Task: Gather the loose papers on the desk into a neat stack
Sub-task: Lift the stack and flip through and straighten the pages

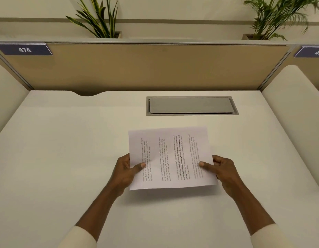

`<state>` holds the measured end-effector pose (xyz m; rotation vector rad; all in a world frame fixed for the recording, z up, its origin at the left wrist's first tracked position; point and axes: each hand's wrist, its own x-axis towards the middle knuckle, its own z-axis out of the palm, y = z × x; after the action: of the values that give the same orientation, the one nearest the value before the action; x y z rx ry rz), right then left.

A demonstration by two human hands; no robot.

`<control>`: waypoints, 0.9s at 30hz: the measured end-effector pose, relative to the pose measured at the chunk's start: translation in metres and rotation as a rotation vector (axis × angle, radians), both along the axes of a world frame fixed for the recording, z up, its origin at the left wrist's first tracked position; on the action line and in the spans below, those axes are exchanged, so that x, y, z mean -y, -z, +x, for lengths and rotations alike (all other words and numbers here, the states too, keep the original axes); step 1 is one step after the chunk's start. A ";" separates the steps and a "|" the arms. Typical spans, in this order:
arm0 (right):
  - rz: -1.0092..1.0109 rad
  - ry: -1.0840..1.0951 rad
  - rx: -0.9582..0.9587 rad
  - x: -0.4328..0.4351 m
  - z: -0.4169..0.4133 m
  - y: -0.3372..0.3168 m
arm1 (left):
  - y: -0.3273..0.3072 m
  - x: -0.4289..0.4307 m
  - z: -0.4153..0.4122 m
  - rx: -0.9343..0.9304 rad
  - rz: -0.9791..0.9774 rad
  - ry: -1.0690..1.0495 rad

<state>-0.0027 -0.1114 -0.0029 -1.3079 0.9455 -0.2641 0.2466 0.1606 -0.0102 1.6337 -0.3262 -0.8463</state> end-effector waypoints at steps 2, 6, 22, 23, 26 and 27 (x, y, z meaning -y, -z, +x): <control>0.109 0.015 0.028 -0.002 -0.004 0.000 | 0.004 -0.005 -0.006 -0.036 -0.024 -0.064; 0.331 0.135 0.153 -0.024 -0.002 0.008 | 0.010 -0.008 -0.024 -0.080 -0.100 -0.205; 0.199 0.433 0.272 -0.105 0.042 0.002 | 0.016 0.010 -0.094 -0.221 -0.238 -0.351; 0.187 0.415 0.279 -0.101 0.039 0.001 | 0.015 0.009 -0.092 -0.223 -0.234 -0.341; 0.158 0.359 0.294 -0.087 0.028 -0.002 | 0.012 0.005 -0.085 -0.237 -0.238 -0.318; 0.150 0.335 0.290 -0.081 0.024 -0.003 | 0.010 0.003 -0.081 -0.243 -0.244 -0.310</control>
<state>0.0218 -0.0300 0.0005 -0.9391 0.9124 -0.6133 0.1652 0.1575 -0.0206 1.2966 -0.0022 -0.7265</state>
